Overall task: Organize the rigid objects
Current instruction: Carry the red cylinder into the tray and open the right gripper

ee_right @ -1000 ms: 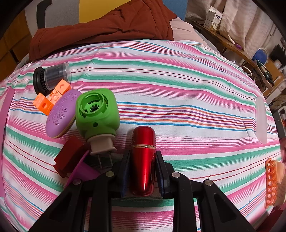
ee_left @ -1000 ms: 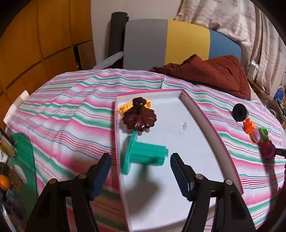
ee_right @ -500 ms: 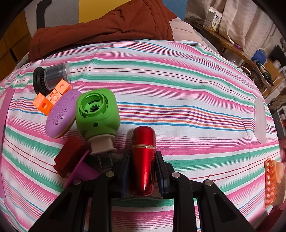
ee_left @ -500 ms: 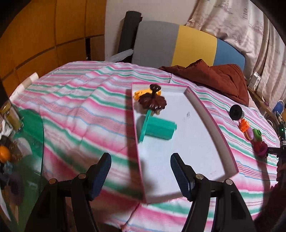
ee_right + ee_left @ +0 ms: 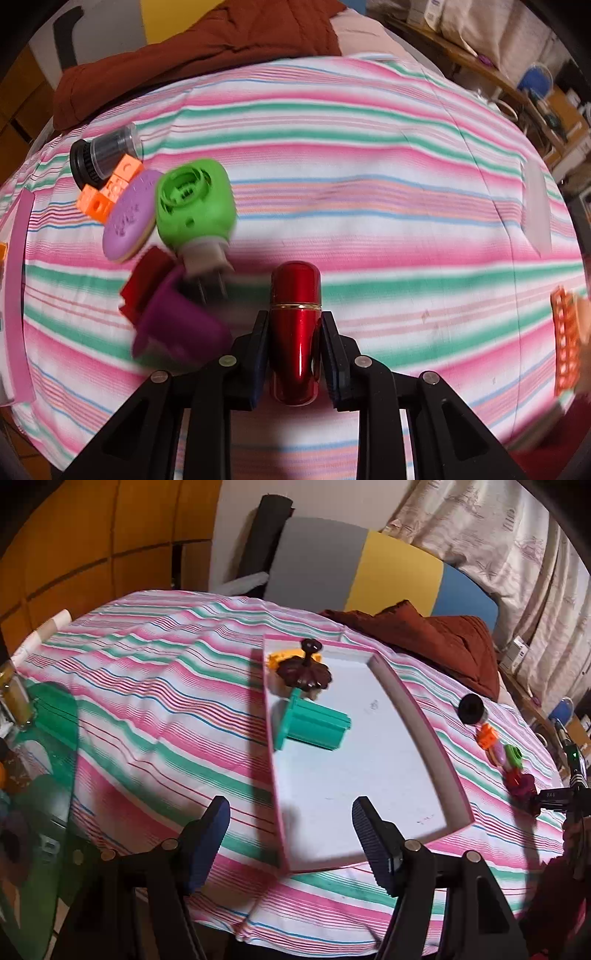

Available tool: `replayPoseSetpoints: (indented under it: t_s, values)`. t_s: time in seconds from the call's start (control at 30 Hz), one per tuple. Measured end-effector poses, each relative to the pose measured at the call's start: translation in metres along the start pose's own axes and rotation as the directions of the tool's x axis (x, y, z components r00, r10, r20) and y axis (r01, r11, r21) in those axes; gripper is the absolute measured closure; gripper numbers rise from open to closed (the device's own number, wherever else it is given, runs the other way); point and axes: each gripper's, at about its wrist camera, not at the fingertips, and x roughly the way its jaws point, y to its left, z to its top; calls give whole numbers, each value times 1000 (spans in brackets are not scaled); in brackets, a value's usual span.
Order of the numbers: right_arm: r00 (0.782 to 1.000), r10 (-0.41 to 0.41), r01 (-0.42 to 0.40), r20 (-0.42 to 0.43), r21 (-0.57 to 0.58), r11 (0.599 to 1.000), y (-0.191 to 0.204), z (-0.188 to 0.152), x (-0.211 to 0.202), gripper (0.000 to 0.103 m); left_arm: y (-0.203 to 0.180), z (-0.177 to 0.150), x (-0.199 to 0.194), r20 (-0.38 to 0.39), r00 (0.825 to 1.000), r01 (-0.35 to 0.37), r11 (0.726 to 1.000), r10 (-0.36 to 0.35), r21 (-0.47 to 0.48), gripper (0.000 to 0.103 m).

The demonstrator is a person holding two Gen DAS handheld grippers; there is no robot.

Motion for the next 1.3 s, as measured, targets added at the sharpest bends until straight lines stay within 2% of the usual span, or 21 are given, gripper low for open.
replayPoseSetpoints:
  t_s: [0.07, 0.33, 0.47, 0.53, 0.63, 0.77, 0.83, 0.9, 0.97, 1.03, 1.1, 1.27, 1.3]
  values:
    - [1000, 2, -2, -21, -8, 1000, 1, -6, -2, 77, -3, 0, 1, -4, 1000, 5, 1000, -4, 8, 33]
    - [998, -10, -6, -70, -228, 974, 53, -46, -16, 77, 2, -1, 4, -22, 1000, 14, 1000, -14, -5, 33]
    - [996, 52, -70, -74, -264, 962, 70, -65, -25, 77, 9, 1, 4, -20, 1000, -2, 1000, 2, -12, 33]
    - [988, 131, -150, -88, -282, 948, 81, -74, -30, 77, 13, 1, 5, -22, 1000, -11, 1000, 10, -19, 33]
    - [973, 213, -230, -87, -341, 912, 109, -85, -38, 77, 17, 0, 4, -22, 1000, -20, 1000, 20, -22, 33]
    - [936, 349, -337, -48, -411, 847, 159, -88, -62, 77, 17, -1, 3, -17, 999, -39, 999, 39, -10, 33]
    - [910, 413, -380, -30, -457, 804, 192, -89, -78, 77, 19, -2, 1, -15, 999, -43, 999, 42, -17, 33]
    - [878, 479, -417, -19, -522, 744, 231, -94, -94, 77, 21, -1, -1, -9, 999, -53, 998, 52, -21, 33]
    - [859, 511, -439, -40, -572, 693, 263, -99, -98, 77, 24, -1, -3, -4, 998, -60, 998, 60, -23, 33]
    - [850, 523, -444, -57, -611, 655, 298, -104, -100, 77, 28, -1, -5, -1, 998, -70, 997, 70, -31, 33]
    - [853, 514, -443, -89, -646, 622, 331, -107, -91, 77, 32, -1, -6, -4, 997, -81, 996, 81, -38, 33]
    - [867, 480, -444, -135, -646, 621, 374, -111, -68, 77, 40, -4, -8, -8, 995, -100, 994, 100, -47, 33]
    - [875, 465, -430, -132, -652, 625, 383, -111, -62, 77, 41, -4, -8, -7, 995, -102, 994, 102, -47, 33]
